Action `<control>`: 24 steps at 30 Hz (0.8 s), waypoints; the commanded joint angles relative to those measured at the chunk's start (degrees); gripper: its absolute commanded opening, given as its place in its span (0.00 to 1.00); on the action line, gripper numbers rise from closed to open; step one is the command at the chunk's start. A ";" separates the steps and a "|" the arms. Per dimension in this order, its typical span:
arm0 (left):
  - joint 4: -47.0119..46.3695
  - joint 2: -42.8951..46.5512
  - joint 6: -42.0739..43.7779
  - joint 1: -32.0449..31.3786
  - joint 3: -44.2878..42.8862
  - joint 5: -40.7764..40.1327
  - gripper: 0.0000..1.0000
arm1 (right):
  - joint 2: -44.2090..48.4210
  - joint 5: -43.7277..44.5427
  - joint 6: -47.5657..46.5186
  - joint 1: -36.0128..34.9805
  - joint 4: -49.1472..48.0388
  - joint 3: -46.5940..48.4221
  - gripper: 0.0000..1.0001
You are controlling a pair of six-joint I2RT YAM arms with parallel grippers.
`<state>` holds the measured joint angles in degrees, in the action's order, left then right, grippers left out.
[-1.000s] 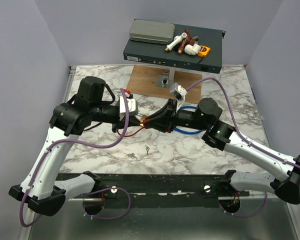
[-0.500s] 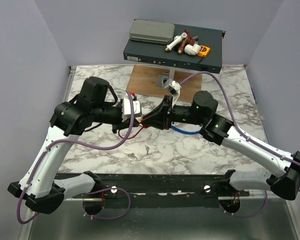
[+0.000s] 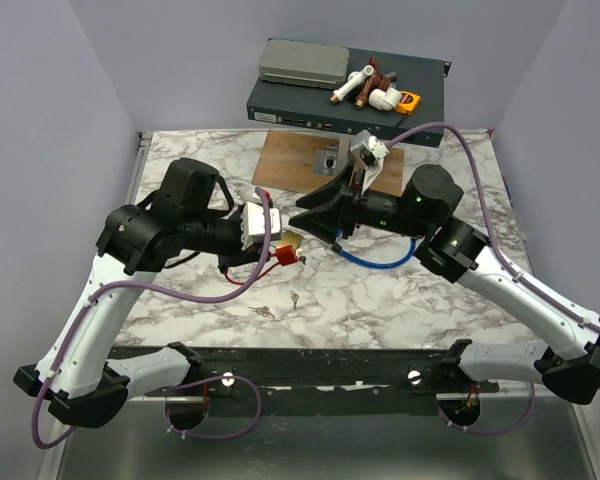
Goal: Unlock with the key
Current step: Unlock the lock.
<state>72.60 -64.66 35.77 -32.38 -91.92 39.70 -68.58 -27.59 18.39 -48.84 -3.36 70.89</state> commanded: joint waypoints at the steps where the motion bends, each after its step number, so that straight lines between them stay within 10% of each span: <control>1: 1.88 0.94 2.03 -0.23 -0.84 -2.32 0.00 | 1.82 3.71 -3.74 0.01 6.91 5.02 0.53; 24: -5.86 5.70 14.24 -5.34 1.72 -18.99 0.00 | -1.74 -5.91 12.10 3.54 15.70 3.47 0.26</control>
<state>69.14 -59.88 48.27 -36.88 -91.42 23.75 -69.06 -26.92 25.41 -47.11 13.19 74.56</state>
